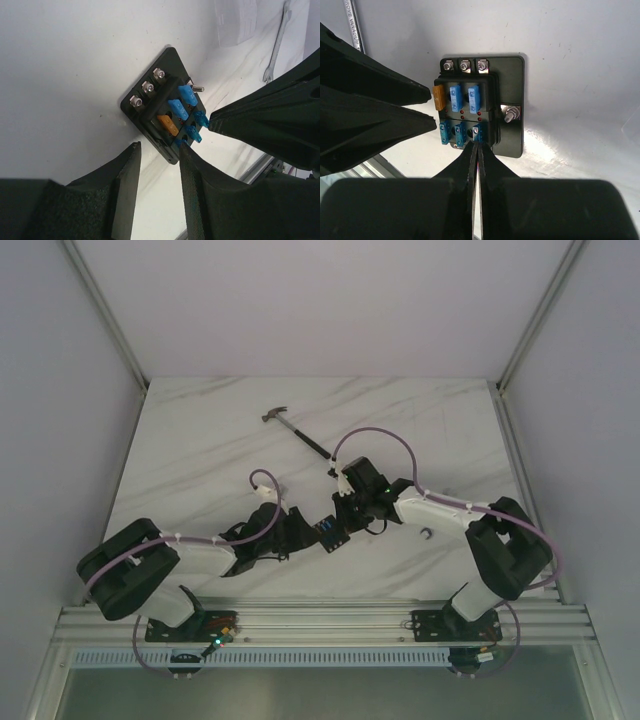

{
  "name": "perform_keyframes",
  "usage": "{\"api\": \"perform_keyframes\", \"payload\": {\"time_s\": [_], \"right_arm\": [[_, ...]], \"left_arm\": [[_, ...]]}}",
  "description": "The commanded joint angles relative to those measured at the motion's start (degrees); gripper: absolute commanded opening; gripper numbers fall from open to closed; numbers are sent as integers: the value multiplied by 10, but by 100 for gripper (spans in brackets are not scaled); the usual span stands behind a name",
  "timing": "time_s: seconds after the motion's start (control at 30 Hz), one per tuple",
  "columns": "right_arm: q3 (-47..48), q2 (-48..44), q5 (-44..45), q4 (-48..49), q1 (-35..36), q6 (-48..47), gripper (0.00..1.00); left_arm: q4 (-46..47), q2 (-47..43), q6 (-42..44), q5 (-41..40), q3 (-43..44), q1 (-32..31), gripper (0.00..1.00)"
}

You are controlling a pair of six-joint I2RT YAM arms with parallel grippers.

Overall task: Snap on the fuse box
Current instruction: Adjust the fuse in the fuse box base.

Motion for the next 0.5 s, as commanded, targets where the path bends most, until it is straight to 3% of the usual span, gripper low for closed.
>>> {"api": "perform_keyframes", "payload": {"time_s": [0.0, 0.47], "right_arm": [[4, 24, 11, -29, 9, -8, 5], [51, 104, 117, -140, 51, -22, 0]], "left_arm": [[23, 11, -14, 1, 7, -5, 45], [61, 33, -56, 0, -10, -11, 36]]}}
